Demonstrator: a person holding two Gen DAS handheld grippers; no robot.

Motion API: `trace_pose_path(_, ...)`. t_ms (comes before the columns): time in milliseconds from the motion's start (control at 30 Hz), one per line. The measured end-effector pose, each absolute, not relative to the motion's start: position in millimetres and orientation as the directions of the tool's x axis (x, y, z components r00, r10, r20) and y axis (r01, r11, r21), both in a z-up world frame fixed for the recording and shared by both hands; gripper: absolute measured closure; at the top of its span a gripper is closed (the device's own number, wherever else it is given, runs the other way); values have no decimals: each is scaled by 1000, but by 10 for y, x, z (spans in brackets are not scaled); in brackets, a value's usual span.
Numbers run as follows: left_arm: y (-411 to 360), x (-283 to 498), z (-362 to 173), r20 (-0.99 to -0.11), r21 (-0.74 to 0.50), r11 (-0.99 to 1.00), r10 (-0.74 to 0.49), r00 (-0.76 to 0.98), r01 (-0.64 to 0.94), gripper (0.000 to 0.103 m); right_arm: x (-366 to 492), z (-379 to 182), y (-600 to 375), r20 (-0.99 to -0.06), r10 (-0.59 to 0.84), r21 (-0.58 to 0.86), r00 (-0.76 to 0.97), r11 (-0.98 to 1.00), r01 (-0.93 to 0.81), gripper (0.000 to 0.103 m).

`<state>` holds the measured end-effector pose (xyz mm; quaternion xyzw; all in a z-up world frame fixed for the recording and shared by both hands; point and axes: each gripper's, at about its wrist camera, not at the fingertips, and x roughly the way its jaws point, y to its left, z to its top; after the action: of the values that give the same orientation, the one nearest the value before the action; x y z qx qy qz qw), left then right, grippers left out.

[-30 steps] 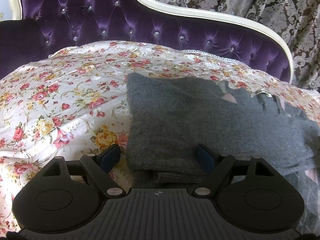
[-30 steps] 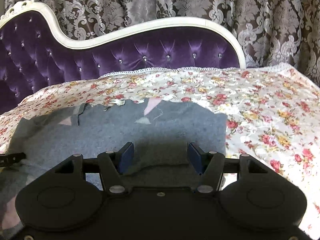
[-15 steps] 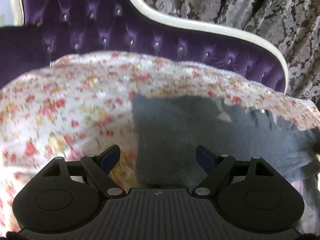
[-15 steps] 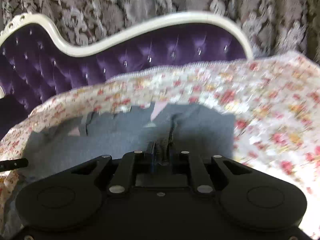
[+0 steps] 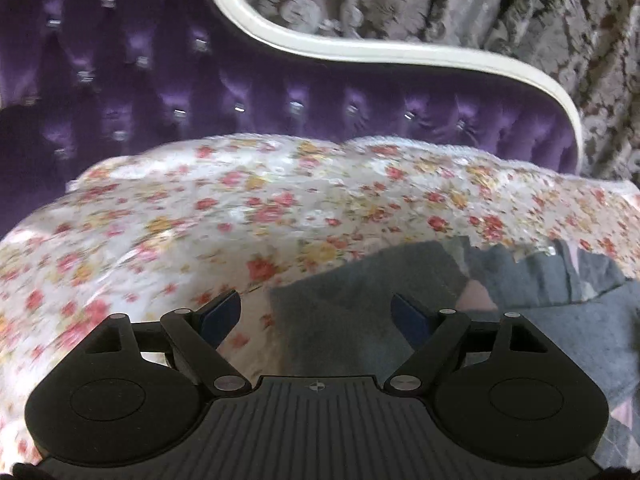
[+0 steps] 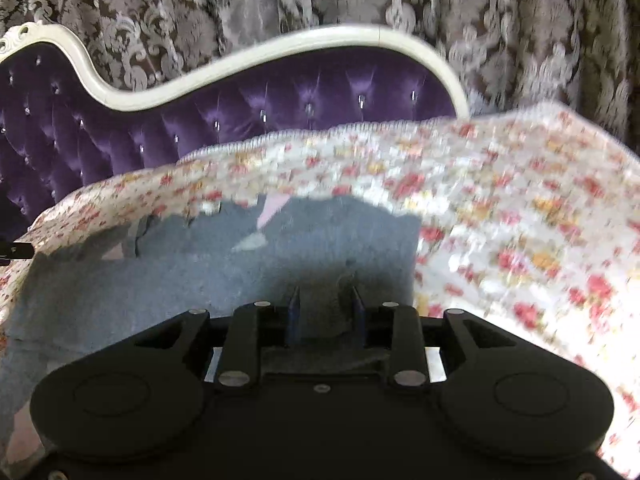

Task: Fold small clothes
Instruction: 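Grasp the sweater's side edge with the right tool and fold it inward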

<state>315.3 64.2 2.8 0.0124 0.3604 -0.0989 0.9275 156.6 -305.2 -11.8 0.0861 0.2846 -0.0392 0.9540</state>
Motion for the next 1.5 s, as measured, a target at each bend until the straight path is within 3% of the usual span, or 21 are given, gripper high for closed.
trace_pose_path(333, 347, 3654, -240, -764, 42, 939, -190, 617, 341, 30, 1596, -112, -2847, -542, 58, 134, 838, 991, 18, 62)
trace_pose_path(367, 311, 3676, -281, -778, 49, 932, -189, 598, 358, 44, 1599, -123, -2833, -544, 62, 134, 837, 991, 13, 62)
trace_pose_path(400, 298, 3680, -308, -779, 31, 928, -210, 591, 371, 52, 1603, -133, -2817, -546, 68, 135, 835, 991, 8, 62)
trace_pose_path(467, 333, 3646, -303, -750, -27, 938, -247, 613, 345, 96, 1597, -147, -2786, -549, 81, 140, 832, 990, -5, 62)
trace_pose_path(633, 483, 3560, -362, -717, -130, 972, -227, 659, 194, 96, 1590, -196, -2756, -561, 94, 143, 822, 990, -16, 62)
trace_pose_path(800, 460, 3562, -337, -711, -124, 969, -236, 663, 213, 88, 1585, -249, -2735, -576, 101, 148, 811, 989, -18, 62)
trace_pose_path(867, 487, 3597, -295, -704, -116, 972, -224, 674, 202, 62, 1574, -254, -2727, -578, 103, 152, 809, 988, -17, 62)
trace_pose_path(933, 537, 3578, -246, -668, -105, 982, -188, 720, 159, 54, 1551, -247, -2724, -576, 109, 157, 810, 987, -22, 57)
trace_pose_path(1000, 597, 3574, -197, -645, -111, 985, -171, 745, 130, 51, 1527, -242, -2714, -575, 113, 158, 810, 987, -26, 55)
trace_pose_path(1167, 615, 3697, -264, -712, -56, 991, -124, 691, 120, 51, 1514, -219, -2690, -573, 124, 166, 810, 985, -34, 55)
trace_pose_path(1300, 684, 3597, -263, -690, -109, 983, -182, 701, 147, 51, 1508, -195, -2682, -565, 135, 180, 814, 983, -38, 55)
trace_pose_path(1433, 657, 3590, -344, -692, 88, 992, -1, 722, 86, 46, 1519, -203, -2660, -568, 140, 176, 811, 983, -46, 55)
trace_pose_path(1500, 763, 3633, -349, -700, 49, 998, 15, 714, 27, 45, 1510, -206, -2657, -567, 141, 181, 811, 983, -45, 55)
